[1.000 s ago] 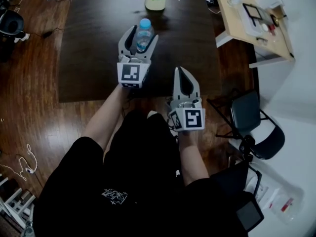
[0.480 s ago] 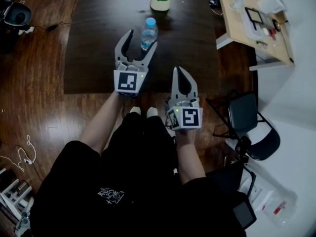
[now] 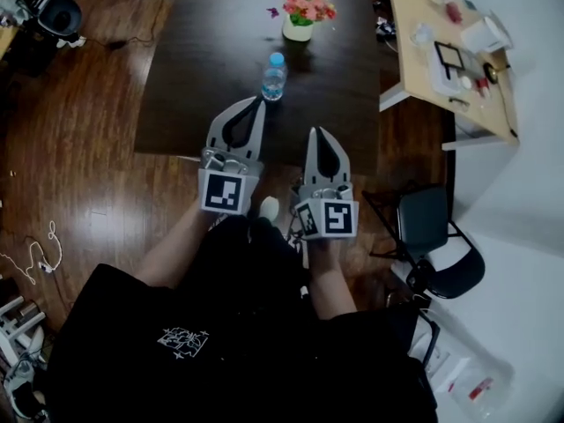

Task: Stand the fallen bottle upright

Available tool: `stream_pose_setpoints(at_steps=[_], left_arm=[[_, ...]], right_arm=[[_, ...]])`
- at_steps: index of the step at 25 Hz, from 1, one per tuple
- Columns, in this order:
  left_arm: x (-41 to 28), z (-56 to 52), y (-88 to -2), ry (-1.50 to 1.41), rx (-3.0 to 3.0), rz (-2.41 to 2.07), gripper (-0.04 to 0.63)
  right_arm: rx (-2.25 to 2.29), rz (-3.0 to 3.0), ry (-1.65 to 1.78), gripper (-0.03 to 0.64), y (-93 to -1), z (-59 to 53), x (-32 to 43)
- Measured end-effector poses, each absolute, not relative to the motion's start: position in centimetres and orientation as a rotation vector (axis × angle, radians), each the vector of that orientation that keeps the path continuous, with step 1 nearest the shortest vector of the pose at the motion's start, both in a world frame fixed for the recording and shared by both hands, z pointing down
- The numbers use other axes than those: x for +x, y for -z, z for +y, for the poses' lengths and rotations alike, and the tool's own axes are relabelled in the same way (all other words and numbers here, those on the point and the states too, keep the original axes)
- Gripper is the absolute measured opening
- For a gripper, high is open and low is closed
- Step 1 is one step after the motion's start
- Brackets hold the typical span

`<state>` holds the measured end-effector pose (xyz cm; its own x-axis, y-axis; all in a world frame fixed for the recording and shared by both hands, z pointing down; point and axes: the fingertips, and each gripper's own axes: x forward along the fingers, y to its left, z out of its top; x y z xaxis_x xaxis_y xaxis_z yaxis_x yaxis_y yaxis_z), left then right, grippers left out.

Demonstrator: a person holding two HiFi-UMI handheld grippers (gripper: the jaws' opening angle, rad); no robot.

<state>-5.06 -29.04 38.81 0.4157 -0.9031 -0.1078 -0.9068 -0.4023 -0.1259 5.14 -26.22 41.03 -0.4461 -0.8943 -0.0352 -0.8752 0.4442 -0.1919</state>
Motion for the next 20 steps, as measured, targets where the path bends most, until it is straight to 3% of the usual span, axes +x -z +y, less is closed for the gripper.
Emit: stream_pose_setpoints(at_steps=[9,20], left_arm=[[-6.0,-24.2,-36.5,-0.083,-2.447,1.666,-0.015],[-11.1,-12.8,-35.7,-0.155,-2.481,1.685,-0.015]], right_arm=[[-1.544,2.565,0.131,0.012,-38.8,-23.0,5.3],[-1.561,2.547,0.016,0.011,-36.5,-11.9,0.4]])
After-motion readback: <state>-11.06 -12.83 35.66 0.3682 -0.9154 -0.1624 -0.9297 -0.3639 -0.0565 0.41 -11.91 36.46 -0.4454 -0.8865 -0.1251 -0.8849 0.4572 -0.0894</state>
